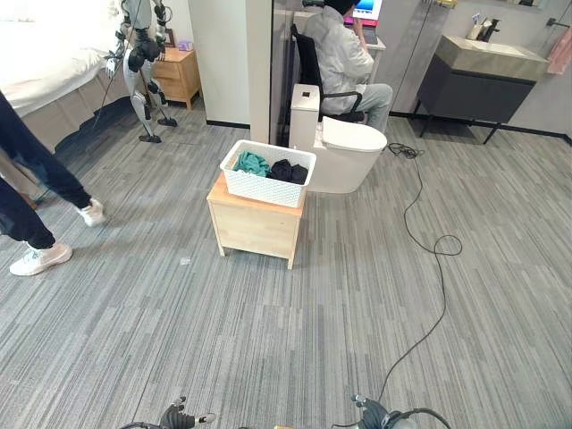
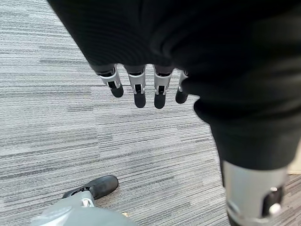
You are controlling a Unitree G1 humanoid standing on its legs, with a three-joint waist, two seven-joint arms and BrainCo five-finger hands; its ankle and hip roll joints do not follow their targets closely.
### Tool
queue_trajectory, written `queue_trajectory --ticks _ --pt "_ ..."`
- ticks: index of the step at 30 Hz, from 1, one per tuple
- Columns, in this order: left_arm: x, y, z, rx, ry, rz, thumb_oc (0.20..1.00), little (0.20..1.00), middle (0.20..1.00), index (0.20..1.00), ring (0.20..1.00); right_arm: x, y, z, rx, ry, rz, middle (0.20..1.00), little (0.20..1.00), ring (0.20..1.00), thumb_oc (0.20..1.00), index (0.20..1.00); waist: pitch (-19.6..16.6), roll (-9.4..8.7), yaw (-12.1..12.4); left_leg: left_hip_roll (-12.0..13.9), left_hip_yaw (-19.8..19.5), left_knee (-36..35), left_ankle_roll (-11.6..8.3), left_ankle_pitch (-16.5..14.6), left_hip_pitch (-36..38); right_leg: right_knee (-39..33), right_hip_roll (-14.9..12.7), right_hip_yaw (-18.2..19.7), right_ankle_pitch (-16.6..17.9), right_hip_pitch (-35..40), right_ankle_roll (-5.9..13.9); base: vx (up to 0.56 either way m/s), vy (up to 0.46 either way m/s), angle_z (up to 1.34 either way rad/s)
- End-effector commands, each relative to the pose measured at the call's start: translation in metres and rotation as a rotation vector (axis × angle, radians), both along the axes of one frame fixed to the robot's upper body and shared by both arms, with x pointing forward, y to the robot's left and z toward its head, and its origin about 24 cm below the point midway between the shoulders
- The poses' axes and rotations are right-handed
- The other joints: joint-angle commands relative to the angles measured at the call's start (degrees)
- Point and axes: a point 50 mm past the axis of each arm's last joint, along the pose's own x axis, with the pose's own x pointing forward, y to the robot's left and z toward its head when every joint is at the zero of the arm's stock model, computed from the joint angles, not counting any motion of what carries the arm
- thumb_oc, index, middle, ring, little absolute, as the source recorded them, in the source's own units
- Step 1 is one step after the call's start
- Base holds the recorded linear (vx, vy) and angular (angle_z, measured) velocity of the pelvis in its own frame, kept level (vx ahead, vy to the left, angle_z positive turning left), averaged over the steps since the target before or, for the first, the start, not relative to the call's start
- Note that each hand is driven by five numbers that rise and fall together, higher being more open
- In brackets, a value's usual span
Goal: Grab the laundry basket,head to the washer,open it,put in the laundry and shut it.
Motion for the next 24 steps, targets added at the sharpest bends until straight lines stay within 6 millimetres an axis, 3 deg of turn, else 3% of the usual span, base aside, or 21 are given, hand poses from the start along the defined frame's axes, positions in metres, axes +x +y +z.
queue_trajectory --ticks 1,6,24 --pt "0.014 0.003 0.003 0.005 -0.023 -0.003 1.0 1.0 1.0 1.0 1.0 0.009 0.003 0.002 0.005 -0.025 0.023 1.0 1.0 1.0 1.0 1.0 -0.8 -0.69 0.4 1.9 -1.2 0.2 -1.0 -0.6 -1.0 0.5 -7.0 2.2 -1.0 2.2 5.5 0.0 0.0 0.0" --pt "0.021 -0.006 0.003 -0.038 -0.058 0.02 1.0 1.0 1.0 1.0 1.0 -0.012 -0.01 -0.008 -0.068 0.068 0.004 1.0 1.0 1.0 1.0 1.0 -0.5 -0.23 0.2 1.9 -1.2 0.2 -0.97 -0.6 -0.9 0.5 -6.9 2.2 -0.9 2.2 5.44 0.0 0.0 0.0" --pt "0.023 -0.011 0.002 -0.03 -0.058 -0.018 1.0 1.0 1.0 1.0 1.0 -0.021 -0.012 -0.012 -0.088 0.105 -0.034 1.0 1.0 1.0 1.0 1.0 -0.2 -0.01 0.5 2.1 -1.5 0.2 -1.33 -0.3 -0.9 0.5 -6.6 1.5 -1.2 2.6 5.16 0.0 -0.002 0.0"
